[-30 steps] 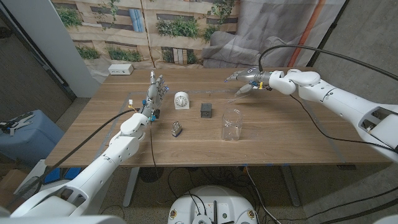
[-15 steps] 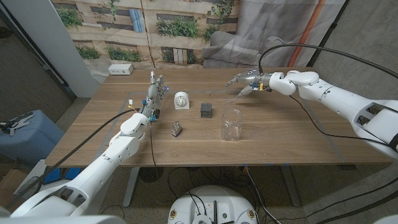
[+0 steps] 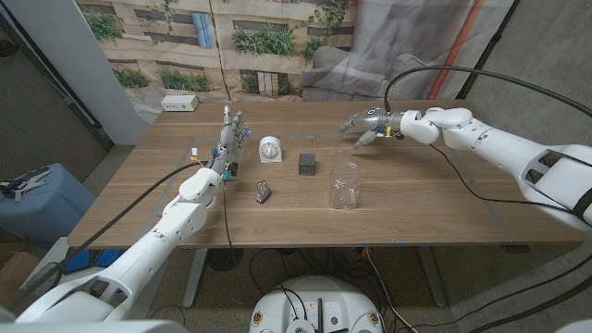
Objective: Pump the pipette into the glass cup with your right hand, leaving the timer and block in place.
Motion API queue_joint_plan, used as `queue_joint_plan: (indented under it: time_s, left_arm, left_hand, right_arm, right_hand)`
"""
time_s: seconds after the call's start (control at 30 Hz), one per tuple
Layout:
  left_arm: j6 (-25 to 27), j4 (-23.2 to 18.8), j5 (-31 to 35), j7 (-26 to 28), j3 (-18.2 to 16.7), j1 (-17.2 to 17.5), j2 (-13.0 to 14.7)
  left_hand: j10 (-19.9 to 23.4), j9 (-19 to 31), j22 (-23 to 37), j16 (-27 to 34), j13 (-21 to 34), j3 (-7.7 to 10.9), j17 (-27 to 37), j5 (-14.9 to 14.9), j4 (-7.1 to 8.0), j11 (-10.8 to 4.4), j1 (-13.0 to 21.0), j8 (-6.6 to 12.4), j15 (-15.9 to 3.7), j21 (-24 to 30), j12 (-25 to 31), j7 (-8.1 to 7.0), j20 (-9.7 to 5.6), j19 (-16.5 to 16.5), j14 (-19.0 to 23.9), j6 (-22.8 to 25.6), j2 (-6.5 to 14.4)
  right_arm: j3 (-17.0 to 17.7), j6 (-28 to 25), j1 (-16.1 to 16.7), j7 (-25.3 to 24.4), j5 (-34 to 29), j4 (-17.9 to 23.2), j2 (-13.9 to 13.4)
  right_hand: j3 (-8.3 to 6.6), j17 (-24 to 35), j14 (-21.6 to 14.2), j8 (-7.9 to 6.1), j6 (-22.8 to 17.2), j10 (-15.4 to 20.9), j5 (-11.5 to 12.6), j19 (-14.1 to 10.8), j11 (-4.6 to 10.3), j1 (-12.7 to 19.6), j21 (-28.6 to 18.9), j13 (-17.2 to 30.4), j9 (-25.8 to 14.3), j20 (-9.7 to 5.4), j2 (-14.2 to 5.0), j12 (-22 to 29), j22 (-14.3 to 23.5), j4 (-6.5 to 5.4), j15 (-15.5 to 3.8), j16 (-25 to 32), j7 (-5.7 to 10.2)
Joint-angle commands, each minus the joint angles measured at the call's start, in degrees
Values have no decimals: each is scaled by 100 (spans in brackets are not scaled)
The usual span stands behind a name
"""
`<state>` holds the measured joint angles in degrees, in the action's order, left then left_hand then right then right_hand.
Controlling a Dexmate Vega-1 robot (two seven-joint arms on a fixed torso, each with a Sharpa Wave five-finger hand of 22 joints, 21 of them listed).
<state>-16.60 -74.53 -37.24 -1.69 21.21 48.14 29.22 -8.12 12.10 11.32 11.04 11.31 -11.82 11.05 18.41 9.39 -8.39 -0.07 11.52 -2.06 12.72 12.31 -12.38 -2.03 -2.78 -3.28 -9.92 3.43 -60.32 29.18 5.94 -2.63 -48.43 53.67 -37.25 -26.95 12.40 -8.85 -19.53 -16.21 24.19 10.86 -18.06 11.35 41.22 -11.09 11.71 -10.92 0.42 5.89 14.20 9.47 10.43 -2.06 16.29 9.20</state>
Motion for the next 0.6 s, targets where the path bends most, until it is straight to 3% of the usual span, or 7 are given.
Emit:
queue_joint_plan:
  time_s: [0.03,0.2,0.6]
  left_arm:
    - [-1,3,0,-1,0,-1,0]
    - [-1,3,0,-2,0,0,0]
    - [-1,1,1,-1,0,1,0]
  left_hand:
    - [-13,13,12,34,31,-41,35,40,0,-16,-7,35,-661,30,24,-33,-513,-35,-53,-15,252]
    - [-13,13,12,34,31,-41,34,40,0,-10,-7,35,-657,30,24,-33,-515,-35,-51,-14,251]
    - [-7,13,12,34,31,-41,34,40,0,-20,-6,35,-664,30,27,-33,-513,-34,-51,-13,252]
  right_arm:
    - [-287,24,-169,-169,-106,-409,212]
    - [-453,61,-258,-249,-161,-593,314]
    - [-691,21,-301,-417,-217,-689,396]
  right_hand:
    - [-41,20,-90,-44,-90,83,17,-89,21,137,-40,7,-13,-22,30,22,26,-19,-497,36,18]
    - [-43,22,-122,-63,-138,162,12,-114,-10,197,-39,6,-15,-44,26,21,27,-26,-518,50,48]
    - [-25,37,-238,-111,-279,450,-5,-110,81,277,-12,4,-14,-56,1,40,30,-68,-586,109,138]
